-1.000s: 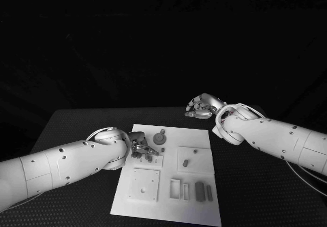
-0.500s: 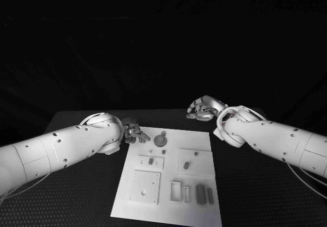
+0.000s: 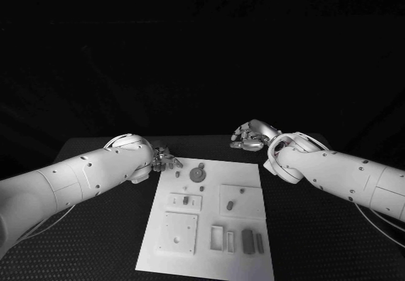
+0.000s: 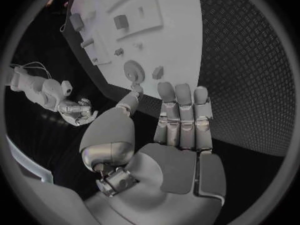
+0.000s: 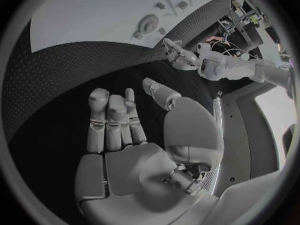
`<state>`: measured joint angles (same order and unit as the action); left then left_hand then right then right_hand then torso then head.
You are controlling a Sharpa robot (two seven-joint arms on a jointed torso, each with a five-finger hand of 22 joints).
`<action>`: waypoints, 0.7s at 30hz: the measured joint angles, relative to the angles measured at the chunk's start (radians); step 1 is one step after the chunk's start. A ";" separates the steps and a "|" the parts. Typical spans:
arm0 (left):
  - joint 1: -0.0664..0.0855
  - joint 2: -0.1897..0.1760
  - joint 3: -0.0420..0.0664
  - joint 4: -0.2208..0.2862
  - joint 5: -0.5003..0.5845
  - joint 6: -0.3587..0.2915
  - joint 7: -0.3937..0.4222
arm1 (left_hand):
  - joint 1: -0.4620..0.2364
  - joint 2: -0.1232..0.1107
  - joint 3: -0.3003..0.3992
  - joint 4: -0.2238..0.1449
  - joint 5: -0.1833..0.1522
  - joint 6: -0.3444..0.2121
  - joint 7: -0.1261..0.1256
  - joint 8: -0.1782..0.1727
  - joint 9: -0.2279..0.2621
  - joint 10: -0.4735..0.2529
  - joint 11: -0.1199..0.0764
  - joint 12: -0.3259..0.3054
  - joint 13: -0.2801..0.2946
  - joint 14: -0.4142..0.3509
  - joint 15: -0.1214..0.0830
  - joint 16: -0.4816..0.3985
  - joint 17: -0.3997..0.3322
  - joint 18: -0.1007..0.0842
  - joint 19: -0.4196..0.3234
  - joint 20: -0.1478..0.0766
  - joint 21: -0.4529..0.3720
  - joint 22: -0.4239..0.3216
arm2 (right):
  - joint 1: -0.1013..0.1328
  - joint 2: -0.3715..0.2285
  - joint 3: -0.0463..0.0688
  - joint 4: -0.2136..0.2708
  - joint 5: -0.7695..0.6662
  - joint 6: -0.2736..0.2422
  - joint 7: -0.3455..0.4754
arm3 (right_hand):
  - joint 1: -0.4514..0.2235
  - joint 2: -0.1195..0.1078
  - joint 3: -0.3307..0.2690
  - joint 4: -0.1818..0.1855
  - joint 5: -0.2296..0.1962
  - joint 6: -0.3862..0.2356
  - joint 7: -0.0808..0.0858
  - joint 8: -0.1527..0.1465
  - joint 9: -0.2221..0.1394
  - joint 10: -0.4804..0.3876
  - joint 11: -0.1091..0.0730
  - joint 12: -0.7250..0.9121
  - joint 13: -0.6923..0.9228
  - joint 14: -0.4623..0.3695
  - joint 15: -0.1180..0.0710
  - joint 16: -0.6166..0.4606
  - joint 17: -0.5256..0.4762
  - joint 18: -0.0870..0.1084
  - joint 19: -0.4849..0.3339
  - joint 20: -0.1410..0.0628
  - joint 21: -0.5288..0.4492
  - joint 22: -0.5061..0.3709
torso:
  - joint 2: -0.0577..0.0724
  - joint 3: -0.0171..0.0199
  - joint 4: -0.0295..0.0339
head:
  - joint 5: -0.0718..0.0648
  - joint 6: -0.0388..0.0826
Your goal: Assemble the parts on the task board
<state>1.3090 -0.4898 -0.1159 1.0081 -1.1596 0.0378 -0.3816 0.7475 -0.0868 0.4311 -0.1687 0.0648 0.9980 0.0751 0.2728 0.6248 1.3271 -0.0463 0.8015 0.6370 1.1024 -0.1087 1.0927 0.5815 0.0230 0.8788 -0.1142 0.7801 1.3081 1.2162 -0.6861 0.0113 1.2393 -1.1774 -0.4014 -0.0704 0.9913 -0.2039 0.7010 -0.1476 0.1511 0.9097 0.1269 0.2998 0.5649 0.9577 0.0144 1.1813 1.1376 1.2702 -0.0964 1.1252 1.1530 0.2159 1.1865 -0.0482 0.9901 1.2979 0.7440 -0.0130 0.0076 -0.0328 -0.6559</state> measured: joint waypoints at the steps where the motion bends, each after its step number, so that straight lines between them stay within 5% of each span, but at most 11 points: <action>1: 0.000 0.005 0.000 -0.007 -0.001 0.003 0.001 | 0.000 0.000 -0.002 0.002 0.000 -0.006 0.001 -0.001 0.000 0.000 0.000 0.000 0.000 0.000 0.000 0.000 0.000 0.000 -0.002 -0.002 -0.003 0.000 | 0.000 0.000 0.000 0.000 0.000 0.000 0.000 | 0.000 0.000 0.000 0.000 0.000 0.000 0.000 0.000 0.000 0.000 0.000 0.000 0.000 0.000 0.000 0.000 0.000 0.000 0.000 0.000 0.000 0.000 | 0.001 -0.0001 -0.0006 | -0.001 0.000; 9: -0.007 0.031 -0.002 -0.050 -0.004 0.027 0.008 | -0.007 -0.007 -0.003 0.009 0.000 -0.013 0.005 -0.006 0.000 -0.003 0.003 0.000 0.000 0.000 0.000 0.000 -0.002 0.000 -0.004 -0.004 -0.004 0.000 | 0.000 0.000 0.000 0.001 0.001 0.000 0.000 | 0.000 0.000 0.000 0.000 0.004 0.000 0.000 0.000 0.000 0.000 0.000 0.000 0.000 0.000 0.000 0.000 0.000 0.000 0.001 0.001 0.000 0.000 | 0.006 -0.0026 -0.0059 | -0.001 0.002; 21: -0.012 0.049 -0.005 -0.072 -0.005 0.058 0.018 | 0.002 0.002 0.000 0.011 0.000 -0.013 0.005 -0.006 0.005 0.000 0.007 0.000 0.000 -0.004 0.004 0.000 -0.002 0.000 -0.007 0.000 -0.004 0.000 | 0.000 0.001 0.000 0.002 0.001 0.000 0.000 | 0.000 0.000 0.000 0.000 0.004 -0.005 0.001 0.000 -0.001 0.000 0.000 0.000 0.000 0.000 0.000 0.000 0.000 0.000 0.001 0.002 0.000 0.000 | 0.007 -0.0031 -0.0060 | -0.004 0.000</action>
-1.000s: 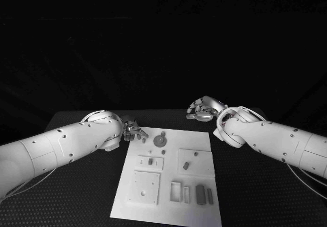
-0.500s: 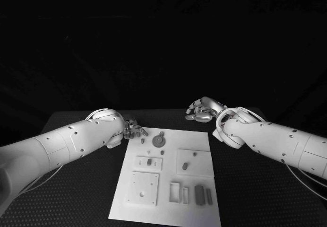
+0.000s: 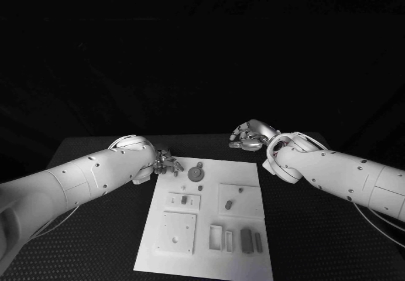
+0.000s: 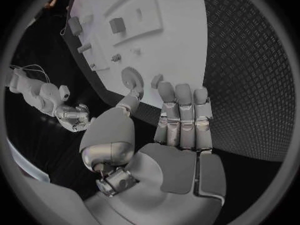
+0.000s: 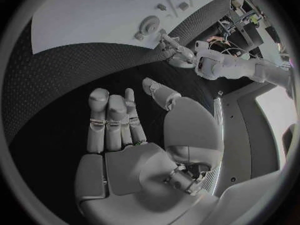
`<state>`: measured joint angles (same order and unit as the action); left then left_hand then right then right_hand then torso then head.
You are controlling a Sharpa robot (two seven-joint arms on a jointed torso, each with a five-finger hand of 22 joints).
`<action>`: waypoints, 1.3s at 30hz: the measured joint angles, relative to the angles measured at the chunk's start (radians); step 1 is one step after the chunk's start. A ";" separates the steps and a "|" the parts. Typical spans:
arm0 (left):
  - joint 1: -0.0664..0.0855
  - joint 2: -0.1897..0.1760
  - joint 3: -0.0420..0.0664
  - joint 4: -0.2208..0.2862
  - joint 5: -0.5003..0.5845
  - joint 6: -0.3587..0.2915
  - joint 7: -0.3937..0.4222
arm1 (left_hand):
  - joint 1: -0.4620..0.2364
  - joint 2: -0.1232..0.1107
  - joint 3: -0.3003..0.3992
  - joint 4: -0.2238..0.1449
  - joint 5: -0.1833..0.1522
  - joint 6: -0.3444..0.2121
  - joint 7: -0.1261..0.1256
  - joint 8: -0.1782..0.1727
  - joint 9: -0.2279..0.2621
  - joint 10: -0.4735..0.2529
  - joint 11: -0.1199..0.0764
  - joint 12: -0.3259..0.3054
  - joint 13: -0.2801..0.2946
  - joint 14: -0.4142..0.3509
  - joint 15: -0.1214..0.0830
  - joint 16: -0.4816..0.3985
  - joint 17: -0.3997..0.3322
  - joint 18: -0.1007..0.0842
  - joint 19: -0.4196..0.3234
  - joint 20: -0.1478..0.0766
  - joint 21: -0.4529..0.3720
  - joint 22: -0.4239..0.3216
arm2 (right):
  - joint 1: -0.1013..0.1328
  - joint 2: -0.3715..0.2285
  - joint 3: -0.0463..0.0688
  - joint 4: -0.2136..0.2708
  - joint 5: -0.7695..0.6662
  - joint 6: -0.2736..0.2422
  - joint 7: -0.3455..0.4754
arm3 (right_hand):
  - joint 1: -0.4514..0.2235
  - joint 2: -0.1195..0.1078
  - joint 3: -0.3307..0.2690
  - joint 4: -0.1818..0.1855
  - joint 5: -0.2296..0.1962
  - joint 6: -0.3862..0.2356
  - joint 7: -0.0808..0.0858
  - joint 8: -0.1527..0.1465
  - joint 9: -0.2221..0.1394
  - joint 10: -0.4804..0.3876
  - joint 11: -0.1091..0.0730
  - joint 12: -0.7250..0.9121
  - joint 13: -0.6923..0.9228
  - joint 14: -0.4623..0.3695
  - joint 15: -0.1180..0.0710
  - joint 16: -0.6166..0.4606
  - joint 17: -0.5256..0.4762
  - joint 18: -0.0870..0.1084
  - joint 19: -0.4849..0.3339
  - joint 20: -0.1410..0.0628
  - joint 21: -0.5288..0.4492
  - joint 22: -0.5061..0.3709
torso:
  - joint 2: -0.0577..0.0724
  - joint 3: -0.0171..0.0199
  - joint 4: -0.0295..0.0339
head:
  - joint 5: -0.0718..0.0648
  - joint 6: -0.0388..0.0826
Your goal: Assemble the parts on the task board
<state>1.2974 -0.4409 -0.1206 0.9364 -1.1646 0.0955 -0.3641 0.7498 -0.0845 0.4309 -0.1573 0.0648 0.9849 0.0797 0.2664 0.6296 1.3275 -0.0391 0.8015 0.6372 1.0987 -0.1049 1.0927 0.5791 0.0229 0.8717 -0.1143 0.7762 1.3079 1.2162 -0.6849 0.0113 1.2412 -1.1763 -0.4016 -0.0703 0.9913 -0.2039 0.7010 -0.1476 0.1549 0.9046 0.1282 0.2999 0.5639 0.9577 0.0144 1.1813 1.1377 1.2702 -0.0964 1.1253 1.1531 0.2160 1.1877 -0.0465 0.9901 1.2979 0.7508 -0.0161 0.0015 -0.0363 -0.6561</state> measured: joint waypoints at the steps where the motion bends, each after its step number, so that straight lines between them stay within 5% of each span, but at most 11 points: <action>1: -0.001 0.001 0.000 -0.002 0.000 0.002 0.000 | 0.002 0.002 0.000 0.000 0.000 0.000 0.000 0.000 0.000 0.000 0.000 0.000 0.000 0.000 0.000 0.000 0.000 0.000 0.000 0.000 0.000 0.000 | 0.000 0.000 0.000 0.000 0.000 0.000 0.000 | 0.000 0.000 0.000 0.000 0.000 -0.002 -0.001 0.000 0.000 0.000 0.000 0.000 0.000 0.000 0.000 0.000 0.000 0.000 0.000 0.000 0.000 0.000 | 0.000 0.0000 0.0000 | 0.000 0.000; 20: -0.006 0.008 -0.001 -0.017 0.001 0.029 0.007 | 0.045 0.074 -0.009 -0.049 0.004 0.004 -0.004 0.008 0.010 0.000 0.000 0.004 -0.003 0.000 0.000 0.007 -0.005 0.000 0.000 0.000 0.000 0.000 | 0.000 0.003 0.000 0.000 0.000 0.000 0.000 | 0.000 0.000 0.000 0.000 0.000 -0.003 0.000 0.000 0.000 0.000 0.000 0.000 -0.001 0.000 0.000 0.000 0.000 0.000 0.000 0.000 0.000 0.000 | 0.000 0.0010 -0.0003 | -0.001 -0.002; 26: -0.006 0.007 -0.001 -0.017 0.001 0.032 0.007 | 0.070 0.110 -0.006 -0.079 0.056 0.013 -0.005 0.013 0.014 0.000 0.000 0.004 -0.006 0.000 0.000 0.011 -0.008 0.000 0.000 0.000 0.000 0.000 | 0.000 0.003 0.000 -0.001 0.000 0.000 0.000 | 0.000 0.000 0.000 0.000 0.000 -0.003 0.000 0.000 0.000 0.000 0.000 0.000 -0.001 0.000 0.000 0.000 0.000 0.000 0.000 0.001 0.000 0.000 | 0.000 0.0010 -0.0003 | -0.002 -0.003; 34: -0.007 0.007 -0.001 -0.008 0.007 0.038 0.009 | 0.119 0.172 0.013 -0.126 0.058 0.053 -0.019 0.038 0.028 0.009 -0.009 0.007 -0.009 0.000 0.000 0.020 -0.010 0.000 0.000 0.000 0.000 0.000 | 0.000 0.004 0.000 -0.001 0.000 0.000 0.000 | 0.000 0.000 0.000 0.000 0.000 -0.004 -0.001 0.000 0.000 0.000 0.000 0.000 -0.001 0.000 0.000 0.000 0.000 0.000 -0.002 0.002 0.000 0.000 | 0.000 0.0009 -0.0004 | -0.002 -0.003; 36: -0.007 0.007 -0.001 -0.005 0.009 0.039 0.010 | 0.164 0.139 0.100 -0.088 -0.004 0.063 -0.022 0.042 0.029 0.017 -0.016 0.008 -0.014 0.002 -0.002 0.022 -0.013 0.000 0.012 -0.001 0.000 0.000 | 0.000 0.004 0.000 -0.001 0.000 0.000 0.000 | 0.000 0.000 0.000 0.000 0.000 -0.002 0.000 0.000 -0.001 0.000 0.000 0.000 -0.002 0.000 0.000 0.000 0.000 0.000 -0.002 0.002 0.000 0.000 | 0.000 0.0008 -0.0003 | -0.002 -0.004; 39: -0.007 0.004 0.000 -0.001 0.014 0.039 0.011 | 0.176 0.126 0.144 -0.070 -0.012 0.077 -0.025 0.052 0.036 0.024 -0.020 0.008 -0.015 0.009 -0.005 0.022 -0.014 0.000 0.015 -0.003 0.005 0.000 | 0.000 0.005 0.000 -0.002 0.000 0.000 0.000 | 0.000 0.000 0.000 0.000 0.000 0.000 0.001 0.000 -0.001 0.000 0.000 0.000 -0.001 0.000 0.000 0.000 0.000 0.000 -0.002 0.002 0.000 0.000 | 0.000 0.0006 -0.0003 | -0.002 -0.004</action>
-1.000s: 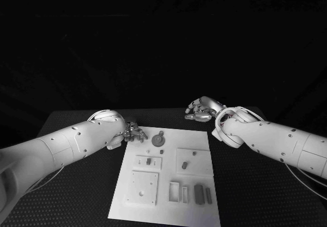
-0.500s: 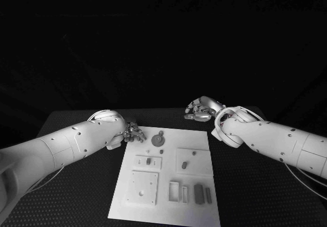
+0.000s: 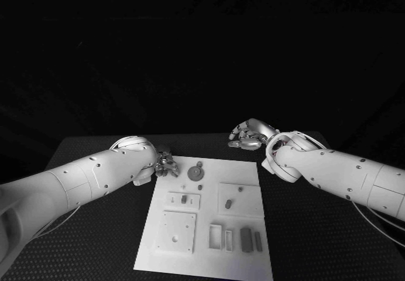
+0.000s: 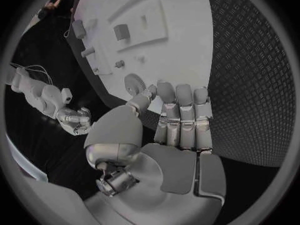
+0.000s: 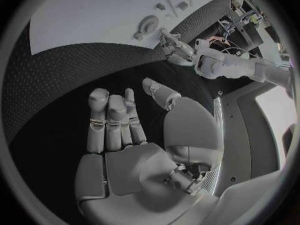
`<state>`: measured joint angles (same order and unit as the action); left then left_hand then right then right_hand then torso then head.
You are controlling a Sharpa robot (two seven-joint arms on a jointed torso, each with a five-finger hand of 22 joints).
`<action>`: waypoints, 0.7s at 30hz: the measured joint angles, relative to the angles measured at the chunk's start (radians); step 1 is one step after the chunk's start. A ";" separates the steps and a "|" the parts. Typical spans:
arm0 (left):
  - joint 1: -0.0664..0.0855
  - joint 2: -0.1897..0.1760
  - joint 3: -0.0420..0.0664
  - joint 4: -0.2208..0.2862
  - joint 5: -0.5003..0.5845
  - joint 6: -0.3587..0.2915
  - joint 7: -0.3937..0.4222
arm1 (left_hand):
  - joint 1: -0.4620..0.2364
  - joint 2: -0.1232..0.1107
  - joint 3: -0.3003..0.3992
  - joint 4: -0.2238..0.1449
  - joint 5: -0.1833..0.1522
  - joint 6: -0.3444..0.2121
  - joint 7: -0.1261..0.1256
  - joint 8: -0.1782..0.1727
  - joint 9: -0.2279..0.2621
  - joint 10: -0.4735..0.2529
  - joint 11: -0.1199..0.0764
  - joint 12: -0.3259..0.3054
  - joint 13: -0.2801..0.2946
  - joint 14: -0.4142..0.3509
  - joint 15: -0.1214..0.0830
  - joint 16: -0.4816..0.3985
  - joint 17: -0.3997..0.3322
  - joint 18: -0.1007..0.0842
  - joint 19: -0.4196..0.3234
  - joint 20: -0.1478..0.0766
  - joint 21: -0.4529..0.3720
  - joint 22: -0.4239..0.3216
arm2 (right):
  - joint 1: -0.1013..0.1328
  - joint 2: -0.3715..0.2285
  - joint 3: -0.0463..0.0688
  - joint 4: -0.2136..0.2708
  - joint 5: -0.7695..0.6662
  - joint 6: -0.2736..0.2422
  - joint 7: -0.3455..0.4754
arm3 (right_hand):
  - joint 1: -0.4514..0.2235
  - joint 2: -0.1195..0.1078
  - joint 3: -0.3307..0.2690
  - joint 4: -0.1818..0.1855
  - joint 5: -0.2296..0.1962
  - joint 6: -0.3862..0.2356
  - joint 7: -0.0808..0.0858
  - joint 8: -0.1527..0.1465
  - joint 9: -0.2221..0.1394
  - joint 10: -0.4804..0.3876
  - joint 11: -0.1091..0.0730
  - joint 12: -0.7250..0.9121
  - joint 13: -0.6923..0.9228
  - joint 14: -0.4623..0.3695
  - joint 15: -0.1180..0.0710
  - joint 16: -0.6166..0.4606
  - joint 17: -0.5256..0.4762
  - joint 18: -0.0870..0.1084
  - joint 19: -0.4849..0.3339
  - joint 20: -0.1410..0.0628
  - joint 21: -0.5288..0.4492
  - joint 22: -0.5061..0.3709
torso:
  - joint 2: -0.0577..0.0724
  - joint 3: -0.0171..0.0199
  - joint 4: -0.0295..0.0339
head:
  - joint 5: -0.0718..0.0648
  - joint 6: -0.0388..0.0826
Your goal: Assemble the parts on the task board
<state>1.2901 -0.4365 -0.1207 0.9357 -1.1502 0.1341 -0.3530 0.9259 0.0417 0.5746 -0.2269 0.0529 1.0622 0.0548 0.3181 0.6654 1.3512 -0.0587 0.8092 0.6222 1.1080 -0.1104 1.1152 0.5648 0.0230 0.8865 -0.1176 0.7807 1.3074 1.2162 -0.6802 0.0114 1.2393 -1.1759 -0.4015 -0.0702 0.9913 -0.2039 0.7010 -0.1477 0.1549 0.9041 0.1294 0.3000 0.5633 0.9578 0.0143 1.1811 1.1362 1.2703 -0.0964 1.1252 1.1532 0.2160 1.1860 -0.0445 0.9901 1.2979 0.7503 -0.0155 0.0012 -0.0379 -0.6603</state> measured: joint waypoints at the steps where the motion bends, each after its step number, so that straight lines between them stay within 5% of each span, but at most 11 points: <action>1: 0.000 -0.001 0.000 0.001 0.002 0.000 0.000 | 0.000 0.000 0.005 0.002 0.000 0.003 0.000 0.004 0.000 0.001 -0.001 0.000 0.000 0.000 0.000 0.002 0.000 0.000 0.000 0.000 0.001 0.000 | 0.000 0.000 0.000 0.000 0.000 0.000 0.000 | 0.000 0.000 0.000 0.000 0.000 0.000 0.000 0.000 0.000 0.000 0.000 0.000 0.000 0.000 0.000 0.000 0.000 0.000 0.000 0.000 0.000 0.000 | 0.000 0.0000 0.0000 | 0.000 0.000; 12: 0.001 -0.042 0.003 0.035 0.073 -0.026 -0.004 | 0.000 0.000 0.021 0.008 -0.004 0.010 0.005 0.028 0.000 0.022 -0.015 0.000 -0.002 0.020 -0.006 0.012 -0.001 0.000 0.014 -0.004 0.013 0.000 | 0.000 -0.003 0.000 -0.003 0.000 0.000 0.000 | 0.000 0.000 -0.003 0.003 0.000 0.001 -0.001 0.000 0.000 0.000 0.000 0.000 0.000 0.000 0.000 0.000 0.000 0.000 0.000 0.000 0.000 0.000 | -0.001 0.0005 0.0014 | 0.000 -0.001; 21: 0.011 -0.128 0.006 0.159 0.144 -0.062 -0.014 | 0.000 0.000 0.020 0.008 -0.004 0.011 0.006 0.033 0.000 0.023 -0.016 0.000 -0.002 0.022 -0.008 0.012 -0.001 0.000 0.018 -0.007 0.013 0.000 | 0.000 -0.008 0.000 -0.006 0.001 0.000 0.000 | 0.000 0.000 -0.003 0.003 0.000 0.003 -0.003 0.000 0.000 0.000 0.000 0.004 -0.001 0.000 0.000 0.000 0.000 0.000 0.000 0.000 0.000 0.000 | -0.005 0.0005 0.0073 | 0.003 0.002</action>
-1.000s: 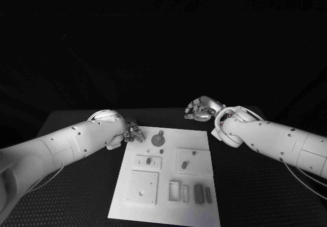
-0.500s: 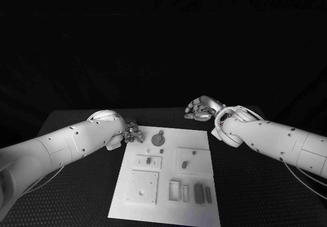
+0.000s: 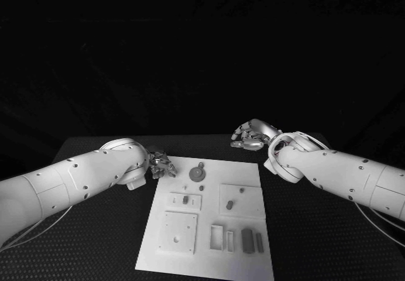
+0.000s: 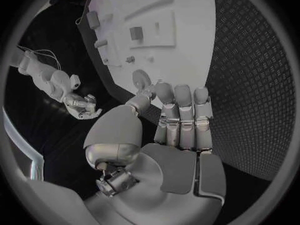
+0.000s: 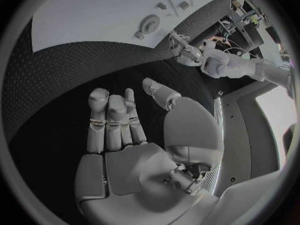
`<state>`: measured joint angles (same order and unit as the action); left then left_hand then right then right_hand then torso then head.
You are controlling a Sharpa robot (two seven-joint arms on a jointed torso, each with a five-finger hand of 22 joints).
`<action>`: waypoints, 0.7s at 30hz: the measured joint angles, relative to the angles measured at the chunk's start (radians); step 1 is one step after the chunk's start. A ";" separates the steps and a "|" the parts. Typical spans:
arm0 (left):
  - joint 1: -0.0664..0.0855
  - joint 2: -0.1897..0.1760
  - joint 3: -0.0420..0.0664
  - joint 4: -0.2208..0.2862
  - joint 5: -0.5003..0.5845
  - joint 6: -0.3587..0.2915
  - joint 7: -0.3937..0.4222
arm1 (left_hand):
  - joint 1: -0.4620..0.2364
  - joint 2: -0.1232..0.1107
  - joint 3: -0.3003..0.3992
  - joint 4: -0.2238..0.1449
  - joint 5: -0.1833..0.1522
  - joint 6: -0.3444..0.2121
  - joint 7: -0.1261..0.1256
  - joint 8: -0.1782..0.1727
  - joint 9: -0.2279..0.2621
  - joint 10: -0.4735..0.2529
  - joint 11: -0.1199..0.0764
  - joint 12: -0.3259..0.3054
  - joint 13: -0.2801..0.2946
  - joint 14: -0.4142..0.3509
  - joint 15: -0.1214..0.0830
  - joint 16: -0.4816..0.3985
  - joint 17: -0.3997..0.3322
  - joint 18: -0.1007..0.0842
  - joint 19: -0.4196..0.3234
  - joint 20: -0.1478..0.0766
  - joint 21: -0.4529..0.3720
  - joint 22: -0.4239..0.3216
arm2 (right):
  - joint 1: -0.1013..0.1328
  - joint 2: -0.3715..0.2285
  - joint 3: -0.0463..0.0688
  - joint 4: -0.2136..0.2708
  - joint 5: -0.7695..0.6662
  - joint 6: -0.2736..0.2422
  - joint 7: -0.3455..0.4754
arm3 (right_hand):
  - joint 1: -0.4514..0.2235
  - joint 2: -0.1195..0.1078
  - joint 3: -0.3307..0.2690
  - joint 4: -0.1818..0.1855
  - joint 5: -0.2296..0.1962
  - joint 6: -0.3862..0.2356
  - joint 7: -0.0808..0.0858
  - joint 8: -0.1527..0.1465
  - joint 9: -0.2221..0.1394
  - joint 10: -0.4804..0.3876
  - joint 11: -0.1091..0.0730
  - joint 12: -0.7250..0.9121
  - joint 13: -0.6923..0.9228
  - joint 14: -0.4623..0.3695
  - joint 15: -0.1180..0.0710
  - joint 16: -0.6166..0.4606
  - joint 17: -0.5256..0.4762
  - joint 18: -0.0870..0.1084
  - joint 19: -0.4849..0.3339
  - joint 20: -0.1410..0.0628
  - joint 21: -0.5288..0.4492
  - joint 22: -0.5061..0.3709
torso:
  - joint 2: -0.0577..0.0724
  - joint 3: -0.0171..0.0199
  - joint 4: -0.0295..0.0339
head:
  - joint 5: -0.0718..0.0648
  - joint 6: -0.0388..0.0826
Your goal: Assemble the parts on the task board
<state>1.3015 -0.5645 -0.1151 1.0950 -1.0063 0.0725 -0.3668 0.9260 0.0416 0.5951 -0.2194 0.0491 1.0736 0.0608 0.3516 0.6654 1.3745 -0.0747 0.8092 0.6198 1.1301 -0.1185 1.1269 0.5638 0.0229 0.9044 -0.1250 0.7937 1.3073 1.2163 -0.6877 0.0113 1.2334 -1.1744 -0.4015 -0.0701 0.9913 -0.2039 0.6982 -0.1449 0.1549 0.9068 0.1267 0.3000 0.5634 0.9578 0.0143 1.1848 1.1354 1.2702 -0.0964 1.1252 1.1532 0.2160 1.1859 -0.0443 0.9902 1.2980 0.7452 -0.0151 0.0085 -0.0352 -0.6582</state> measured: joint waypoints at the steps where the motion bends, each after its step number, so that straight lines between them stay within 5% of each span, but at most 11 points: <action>1: 0.001 -0.011 0.000 0.017 0.004 -0.005 -0.001 | 0.000 0.000 0.000 0.000 0.000 0.000 0.000 0.000 0.000 0.000 0.000 0.000 0.000 0.001 -0.001 0.000 0.000 0.000 0.000 0.000 0.000 0.000 | 0.000 0.000 0.000 -0.002 0.000 0.000 0.000 | 0.000 0.000 0.000 0.000 0.000 0.000 0.000 0.000 0.000 0.000 0.000 0.000 0.000 0.000 0.000 0.000 0.000 0.000 0.000 0.000 0.000 0.000 | -0.001 0.0000 0.0009 | 0.000 0.000; 12: 0.003 -0.117 -0.006 0.207 0.017 -0.090 -0.013 | -0.001 -0.001 0.007 0.001 -0.004 0.000 0.000 0.000 0.000 0.016 -0.006 0.004 0.000 0.012 -0.005 0.008 -0.001 0.000 0.007 0.000 0.007 0.001 | 0.000 0.008 0.000 -0.030 0.005 0.000 0.002 | 0.000 0.000 0.000 0.000 0.000 0.000 0.000 0.000 -0.001 -0.004 0.004 0.000 0.000 0.000 0.000 0.000 0.000 0.000 0.000 0.000 0.000 0.000 | -0.011 0.0001 0.0110 | -0.002 -0.011; 21: 0.001 -0.156 -0.042 0.301 -0.042 -0.139 -0.014 | -0.001 -0.022 0.016 0.004 -0.004 0.006 0.006 0.006 0.000 0.025 -0.011 0.008 -0.001 0.021 -0.011 0.012 -0.003 0.000 0.018 -0.003 0.015 0.001 | 0.000 0.012 0.000 -0.034 0.007 0.000 0.004 | 0.000 0.000 0.000 0.000 0.004 0.002 -0.002 0.000 -0.002 -0.004 0.004 0.000 -0.001 -0.003 0.003 -0.004 -0.001 0.000 0.000 0.000 -0.004 0.000 | -0.013 -0.0007 0.0126 | -0.001 -0.018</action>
<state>1.3026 -0.7200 -0.1568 1.3958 -1.0482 -0.0669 -0.3809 0.9247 0.0195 0.6111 -0.2157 0.0452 1.0796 0.0663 0.3573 0.6654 1.3995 -0.0855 0.8171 0.6188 1.1513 -0.1292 1.1385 0.5612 0.0229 0.9223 -0.1284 0.8092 1.3079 1.2164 -0.6758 0.0111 1.1990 -1.1673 -0.4016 -0.0662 0.9913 -0.2039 0.6983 -0.1449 0.1589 0.9085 0.1247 0.3000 0.5614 0.9542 0.0179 1.1848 1.1340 1.2668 -0.0929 1.1211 1.1519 0.2160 1.1858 -0.0441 0.9866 1.2980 0.7327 -0.0157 0.0211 -0.0359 -0.6757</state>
